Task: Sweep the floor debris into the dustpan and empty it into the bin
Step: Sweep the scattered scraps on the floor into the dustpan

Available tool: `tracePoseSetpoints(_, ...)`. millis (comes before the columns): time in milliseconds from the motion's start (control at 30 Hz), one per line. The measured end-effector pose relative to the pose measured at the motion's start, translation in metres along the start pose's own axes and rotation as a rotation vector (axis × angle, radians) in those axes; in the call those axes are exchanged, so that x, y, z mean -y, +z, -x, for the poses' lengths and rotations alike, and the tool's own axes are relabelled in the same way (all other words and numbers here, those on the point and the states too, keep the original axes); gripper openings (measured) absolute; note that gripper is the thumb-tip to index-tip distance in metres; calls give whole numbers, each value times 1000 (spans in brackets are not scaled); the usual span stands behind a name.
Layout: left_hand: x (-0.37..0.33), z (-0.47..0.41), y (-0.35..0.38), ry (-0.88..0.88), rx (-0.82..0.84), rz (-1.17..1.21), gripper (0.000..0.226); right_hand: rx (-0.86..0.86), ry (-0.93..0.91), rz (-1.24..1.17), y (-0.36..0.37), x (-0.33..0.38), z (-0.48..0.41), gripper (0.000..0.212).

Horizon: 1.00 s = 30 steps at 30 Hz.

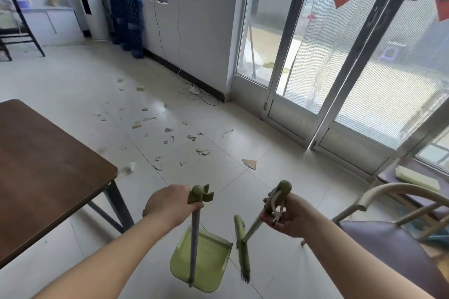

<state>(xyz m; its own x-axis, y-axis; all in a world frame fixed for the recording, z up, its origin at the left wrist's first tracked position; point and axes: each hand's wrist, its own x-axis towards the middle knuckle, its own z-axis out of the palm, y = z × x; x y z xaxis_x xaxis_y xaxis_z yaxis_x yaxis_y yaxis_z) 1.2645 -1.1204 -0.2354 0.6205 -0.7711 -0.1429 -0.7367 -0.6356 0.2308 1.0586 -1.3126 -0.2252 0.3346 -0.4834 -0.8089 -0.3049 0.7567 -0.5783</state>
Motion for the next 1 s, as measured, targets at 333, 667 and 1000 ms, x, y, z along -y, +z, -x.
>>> tracePoseSetpoints(333,-29,-81,-9,-35,-19,2,32,49,25,85,-3,84,-64,23)
tracePoseSetpoints(667,-71,-161,-12,-77,-19,-3,35,81,49,106,-17,162,-120,8)
tracePoseSetpoints(1000,-104,-213,-12,-134,-51,31,31,73,38,114,-37,220,-161,27)
